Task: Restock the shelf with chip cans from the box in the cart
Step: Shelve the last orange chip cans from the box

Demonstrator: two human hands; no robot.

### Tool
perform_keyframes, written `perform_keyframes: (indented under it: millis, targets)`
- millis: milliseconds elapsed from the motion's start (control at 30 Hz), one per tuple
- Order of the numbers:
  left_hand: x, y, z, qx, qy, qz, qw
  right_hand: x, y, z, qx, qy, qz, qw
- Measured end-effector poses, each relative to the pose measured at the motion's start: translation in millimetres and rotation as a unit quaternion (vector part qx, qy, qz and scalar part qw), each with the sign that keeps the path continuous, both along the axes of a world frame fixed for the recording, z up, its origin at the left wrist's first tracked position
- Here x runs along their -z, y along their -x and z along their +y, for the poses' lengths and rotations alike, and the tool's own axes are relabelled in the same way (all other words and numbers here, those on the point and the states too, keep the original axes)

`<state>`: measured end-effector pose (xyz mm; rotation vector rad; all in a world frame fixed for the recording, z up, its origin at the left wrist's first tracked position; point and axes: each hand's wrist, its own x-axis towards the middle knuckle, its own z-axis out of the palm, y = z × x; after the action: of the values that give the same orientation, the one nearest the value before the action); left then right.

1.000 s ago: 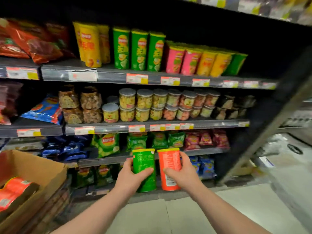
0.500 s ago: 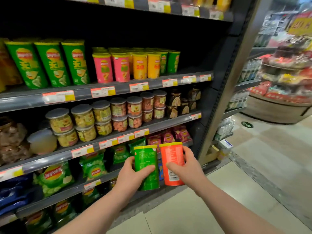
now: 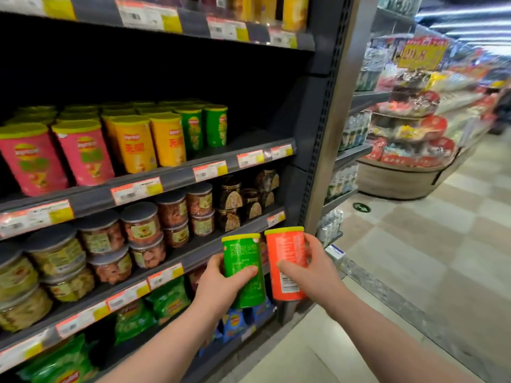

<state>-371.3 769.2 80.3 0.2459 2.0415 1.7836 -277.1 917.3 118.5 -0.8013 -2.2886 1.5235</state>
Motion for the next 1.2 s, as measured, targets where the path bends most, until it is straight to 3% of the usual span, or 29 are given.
perform_keyframes:
  millis: [233,600,867,1200]
  targets:
    - [-6.4,18.0,70.6,-0.015,-0.012,0.002,1.0,-2.3,30.6,79.9,-0.019,0.003,0.013,1.0]
    - [-33.9,10.9,173.0,-0.146,-0.072,0.015,0.987,-35.0,69.4,202.3,-0.165,-0.013,0.033,0.986]
    - [-56.4,18.1,175.0,-0.246,-0.052,0.069,0.965,-42.8,111.6,208.0,-0.26,0.026,0.042,0.964]
    - [-92.8,105.3,154.4,-0.259,-0.074,0.134,0.954,-64.2,177.1,203.9,-0.252,0.021,0.078,0.964]
